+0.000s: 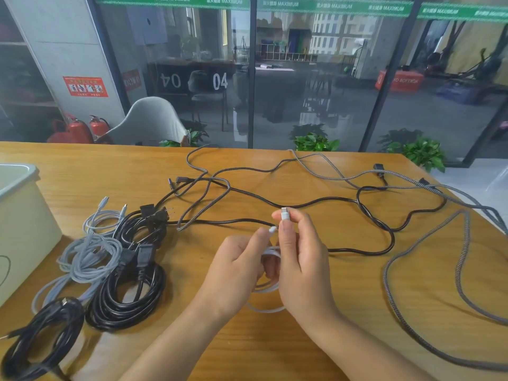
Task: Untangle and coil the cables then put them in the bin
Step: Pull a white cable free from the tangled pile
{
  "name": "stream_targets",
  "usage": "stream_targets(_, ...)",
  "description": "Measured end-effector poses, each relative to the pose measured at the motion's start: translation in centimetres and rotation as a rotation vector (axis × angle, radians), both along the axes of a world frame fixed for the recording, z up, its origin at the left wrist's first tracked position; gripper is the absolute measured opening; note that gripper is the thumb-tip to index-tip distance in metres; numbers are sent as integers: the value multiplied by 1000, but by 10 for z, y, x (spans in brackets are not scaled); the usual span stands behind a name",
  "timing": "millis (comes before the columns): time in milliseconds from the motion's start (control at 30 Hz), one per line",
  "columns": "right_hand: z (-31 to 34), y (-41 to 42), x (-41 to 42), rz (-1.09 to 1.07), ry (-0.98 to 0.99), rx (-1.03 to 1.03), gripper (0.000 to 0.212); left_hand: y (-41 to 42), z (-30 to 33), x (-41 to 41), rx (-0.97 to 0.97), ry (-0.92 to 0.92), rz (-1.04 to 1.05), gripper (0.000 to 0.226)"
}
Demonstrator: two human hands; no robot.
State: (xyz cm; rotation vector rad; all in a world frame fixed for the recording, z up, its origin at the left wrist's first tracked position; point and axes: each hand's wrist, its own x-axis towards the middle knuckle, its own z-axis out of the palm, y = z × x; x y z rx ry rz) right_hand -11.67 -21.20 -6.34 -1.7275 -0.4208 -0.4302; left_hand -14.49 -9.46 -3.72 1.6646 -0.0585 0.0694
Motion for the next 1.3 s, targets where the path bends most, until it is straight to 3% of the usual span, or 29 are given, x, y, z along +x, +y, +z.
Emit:
stream_targets(167,3,0,-1,55,14,22,30,2,-1,-1,-3,-42,7,59)
stream_targets(367,0,1,4,91,81,34,32,-6,-3,0,-38,-88,107,35)
stream_targets(433,1,0,7,67,84,46,33,-8,-6,1,-60,-90,123,38)
stream_targets(667,4,-14,17,22,172,119,33,-10,-14,1,-114,-138,15,34)
stream_targets(900,1,-27,24,256,271,-17,28,4,-17,7,-187,-74,119,28)
stream_targets(1033,1,-30,27,251,359,-85,30,6,-15,9,-287,-58,145,29)
stream_targets(1200,1,-37,32,256,448,-142,7,16,-14,12,-392,-42,164,22)
stream_targets(1300,0,-33,29,344,479,-138,10,17,-13,12,-408,-34,159,22)
